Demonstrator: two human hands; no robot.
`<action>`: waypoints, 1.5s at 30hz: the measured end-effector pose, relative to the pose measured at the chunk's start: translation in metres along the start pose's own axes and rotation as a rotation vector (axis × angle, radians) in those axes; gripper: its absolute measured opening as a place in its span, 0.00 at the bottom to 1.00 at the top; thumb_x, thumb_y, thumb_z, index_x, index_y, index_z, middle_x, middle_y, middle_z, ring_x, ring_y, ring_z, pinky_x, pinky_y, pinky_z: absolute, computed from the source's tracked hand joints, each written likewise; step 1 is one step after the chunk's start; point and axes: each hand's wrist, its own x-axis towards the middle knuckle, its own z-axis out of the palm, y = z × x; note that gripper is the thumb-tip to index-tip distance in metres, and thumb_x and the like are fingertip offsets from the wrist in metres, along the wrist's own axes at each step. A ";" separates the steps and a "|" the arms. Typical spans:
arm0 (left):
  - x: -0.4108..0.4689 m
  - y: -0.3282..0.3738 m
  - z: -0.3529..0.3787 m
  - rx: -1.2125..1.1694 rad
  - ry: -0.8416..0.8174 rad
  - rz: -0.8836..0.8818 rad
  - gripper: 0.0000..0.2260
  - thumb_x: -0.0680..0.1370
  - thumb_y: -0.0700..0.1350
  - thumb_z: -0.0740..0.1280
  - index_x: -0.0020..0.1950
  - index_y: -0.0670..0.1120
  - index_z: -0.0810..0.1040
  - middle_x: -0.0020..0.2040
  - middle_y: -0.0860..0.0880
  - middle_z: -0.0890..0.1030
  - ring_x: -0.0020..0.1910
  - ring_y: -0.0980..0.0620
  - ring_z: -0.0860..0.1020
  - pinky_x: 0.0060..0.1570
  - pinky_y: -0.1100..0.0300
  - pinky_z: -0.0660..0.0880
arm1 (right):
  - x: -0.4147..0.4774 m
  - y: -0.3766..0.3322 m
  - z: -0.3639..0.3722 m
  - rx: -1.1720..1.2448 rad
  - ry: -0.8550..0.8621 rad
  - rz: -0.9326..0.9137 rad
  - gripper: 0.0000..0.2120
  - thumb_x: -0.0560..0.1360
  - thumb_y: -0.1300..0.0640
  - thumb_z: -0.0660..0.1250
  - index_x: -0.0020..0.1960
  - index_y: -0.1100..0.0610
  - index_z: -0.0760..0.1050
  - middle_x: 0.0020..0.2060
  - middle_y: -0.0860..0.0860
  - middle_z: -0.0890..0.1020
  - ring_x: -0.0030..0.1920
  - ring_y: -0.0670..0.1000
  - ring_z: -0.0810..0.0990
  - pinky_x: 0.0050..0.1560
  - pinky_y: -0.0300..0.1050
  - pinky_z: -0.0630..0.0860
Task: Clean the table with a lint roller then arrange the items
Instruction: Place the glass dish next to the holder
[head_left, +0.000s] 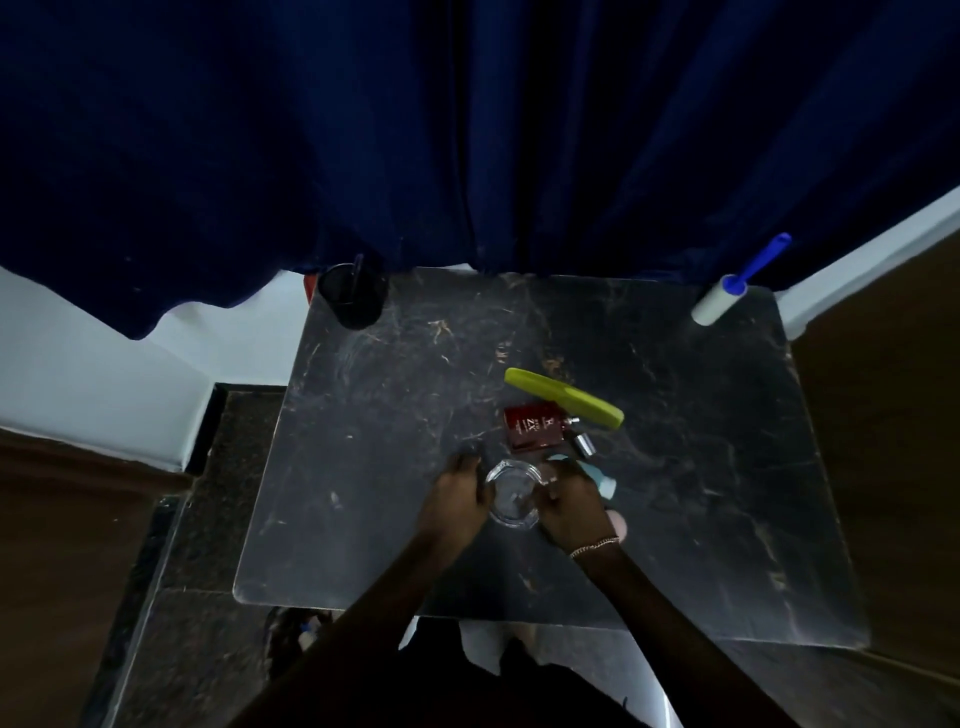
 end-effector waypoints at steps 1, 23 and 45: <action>0.000 0.006 0.005 -0.009 0.001 -0.041 0.15 0.80 0.46 0.68 0.66 0.45 0.76 0.64 0.42 0.77 0.59 0.42 0.80 0.57 0.50 0.78 | -0.002 0.003 -0.001 -0.034 -0.044 0.016 0.12 0.72 0.60 0.64 0.52 0.65 0.79 0.50 0.61 0.82 0.53 0.60 0.80 0.55 0.47 0.73; -0.001 -0.010 0.027 -0.376 0.246 -0.337 0.07 0.72 0.34 0.70 0.41 0.46 0.77 0.42 0.45 0.84 0.44 0.43 0.83 0.49 0.51 0.81 | 0.000 -0.014 0.027 -0.252 -0.055 0.079 0.23 0.77 0.59 0.62 0.71 0.60 0.65 0.55 0.59 0.82 0.56 0.58 0.81 0.53 0.50 0.76; 0.084 -0.143 -0.135 -0.325 0.344 -0.404 0.07 0.75 0.38 0.71 0.53 0.41 0.78 0.50 0.39 0.85 0.51 0.37 0.83 0.47 0.52 0.76 | 0.139 -0.190 0.128 -0.004 -0.112 0.131 0.14 0.67 0.56 0.67 0.53 0.54 0.74 0.47 0.59 0.84 0.50 0.62 0.82 0.49 0.51 0.79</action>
